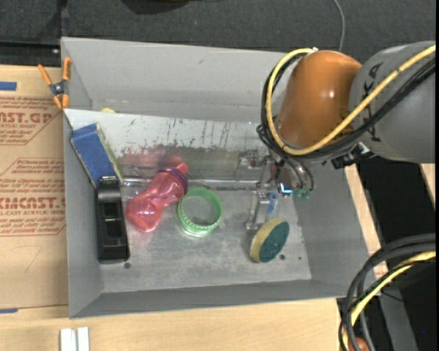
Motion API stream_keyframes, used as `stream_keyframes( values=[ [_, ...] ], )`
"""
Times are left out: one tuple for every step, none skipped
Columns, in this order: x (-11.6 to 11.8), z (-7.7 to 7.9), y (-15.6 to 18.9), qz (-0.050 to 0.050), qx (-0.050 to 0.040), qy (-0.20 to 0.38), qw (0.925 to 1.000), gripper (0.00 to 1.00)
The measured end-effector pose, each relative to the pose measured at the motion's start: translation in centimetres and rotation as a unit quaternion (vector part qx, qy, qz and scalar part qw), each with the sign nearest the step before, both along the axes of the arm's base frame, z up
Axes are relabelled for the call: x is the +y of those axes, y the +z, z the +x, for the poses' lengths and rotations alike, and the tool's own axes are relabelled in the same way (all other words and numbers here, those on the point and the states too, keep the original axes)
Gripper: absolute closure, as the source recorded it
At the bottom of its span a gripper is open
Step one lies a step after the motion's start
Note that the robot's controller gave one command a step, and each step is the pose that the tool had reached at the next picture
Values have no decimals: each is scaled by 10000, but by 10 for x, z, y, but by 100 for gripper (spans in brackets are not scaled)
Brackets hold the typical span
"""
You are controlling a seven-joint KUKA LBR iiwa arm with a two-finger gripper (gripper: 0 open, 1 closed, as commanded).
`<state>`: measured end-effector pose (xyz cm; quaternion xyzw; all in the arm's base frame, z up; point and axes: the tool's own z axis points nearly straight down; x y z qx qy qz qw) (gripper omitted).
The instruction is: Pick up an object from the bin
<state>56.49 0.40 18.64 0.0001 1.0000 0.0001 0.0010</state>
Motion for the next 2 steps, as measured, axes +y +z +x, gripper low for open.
stream_keyframes(
  values=[
    [0, 0, 0, 1, 0, -1, 10000, 0],
    [19, -63, -33, 3, 15, -1663, 9861, 0]
  ],
)
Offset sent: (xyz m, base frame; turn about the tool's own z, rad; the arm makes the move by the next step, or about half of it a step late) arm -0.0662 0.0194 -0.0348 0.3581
